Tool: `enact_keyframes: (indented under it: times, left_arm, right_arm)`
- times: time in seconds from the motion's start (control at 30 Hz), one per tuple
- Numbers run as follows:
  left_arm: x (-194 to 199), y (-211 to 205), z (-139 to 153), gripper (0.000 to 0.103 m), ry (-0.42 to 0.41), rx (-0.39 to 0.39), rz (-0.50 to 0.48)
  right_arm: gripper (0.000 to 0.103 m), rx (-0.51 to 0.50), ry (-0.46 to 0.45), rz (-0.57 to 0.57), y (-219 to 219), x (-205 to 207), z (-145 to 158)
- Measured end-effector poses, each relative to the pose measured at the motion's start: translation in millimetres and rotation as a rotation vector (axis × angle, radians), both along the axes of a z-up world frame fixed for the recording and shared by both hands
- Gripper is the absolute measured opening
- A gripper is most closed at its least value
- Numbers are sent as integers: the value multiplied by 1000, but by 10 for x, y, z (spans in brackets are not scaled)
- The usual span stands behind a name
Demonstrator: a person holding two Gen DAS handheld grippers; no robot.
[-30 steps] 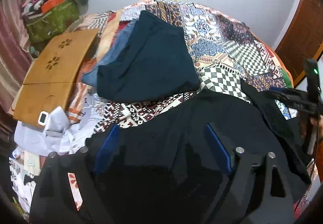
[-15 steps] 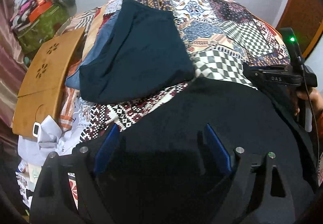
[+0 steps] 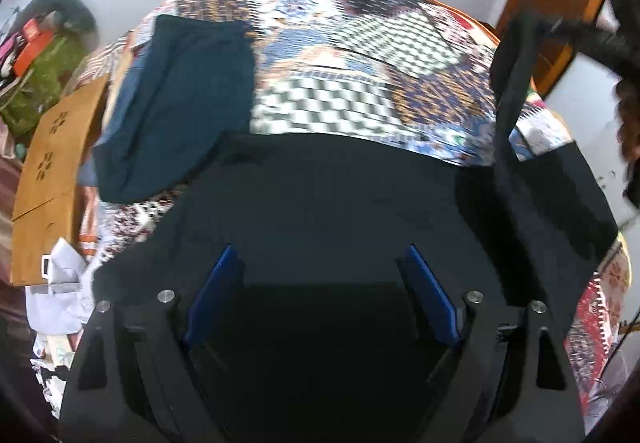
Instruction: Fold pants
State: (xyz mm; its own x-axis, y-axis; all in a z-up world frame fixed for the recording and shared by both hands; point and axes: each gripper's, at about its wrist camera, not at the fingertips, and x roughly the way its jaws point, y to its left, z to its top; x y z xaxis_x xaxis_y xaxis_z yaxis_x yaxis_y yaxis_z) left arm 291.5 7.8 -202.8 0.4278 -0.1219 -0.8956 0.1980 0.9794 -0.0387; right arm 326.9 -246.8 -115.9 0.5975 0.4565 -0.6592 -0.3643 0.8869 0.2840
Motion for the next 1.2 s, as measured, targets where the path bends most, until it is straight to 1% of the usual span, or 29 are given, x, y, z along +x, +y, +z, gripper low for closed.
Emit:
enact_keyframes:
  times: [0.03, 0.1, 0.17, 0.23, 0.3, 0.4, 0.5, 0.6, 0.77, 0.87, 0.9, 0.97, 1.0, 1.03, 1.1, 1.2]
  left_arm:
    - [-20, -75, -1, 86, 7, -5, -11]
    - [-71, -235, -3, 86, 20, -17, -37]
    - [-142, -437, -2, 86, 26, -15, -64]
    - [-210, -603, 1, 86, 31, -20, -98]
    - [-296, -810, -15, 86, 39, -22, -135]
    - [-374, -995, -41, 86, 40, -14, -160]
    - [-430, -1113, -89, 86, 60, -29, -174]
    - [-499, -1216, -94, 86, 34, 17, -193]
    - [-553, -1264, -91, 87, 21, 13, -204]
    - [-557, -1268, -93, 87, 13, 6, -195]
    - [-559, -1257, -90, 87, 10, -1, -191]
    - [-543, -1236, -84, 87, 9, -19, -183]
    - [-542, -1221, -68, 87, 7, -31, -177]
    - [-541, -1180, -37, 87, 0, -49, -166]
    - [-542, -1053, 59, 87, -28, -80, -133]
    - [-541, -803, 221, 87, -77, -108, -75]
  right_arm:
    - [10, 18, -32, -21, -153, -97, 209]
    - [10, 38, -84, -44, -348, -206, 469]
    - [10, 46, -143, -66, -568, -438, 743]
    - [10, 42, -180, -80, -736, -637, 906]
    - [10, 11, -198, -94, -875, -844, 941]
    - [10, -37, -158, -108, -1047, -1039, 767]
    - [10, -86, -93, -134, -1190, -1194, 460]
    - [10, -125, -13, -166, -1348, -1369, 117]
    - [10, -114, 116, -213, -1619, -1620, -311]
    - [14, -118, 169, -235, -1685, -1766, -486]
    - [14, -130, 181, -257, -1711, -1829, -523]
    - [14, -186, 178, -334, -1752, -1890, -520]
    - [14, -193, 179, -358, -1769, -1903, -503]
    - [14, -178, 182, -376, -1801, -1904, -466]
    - [14, -129, 180, -379, -1825, -1895, -389]
    - [15, -133, 130, -339, -1672, -1850, -234]
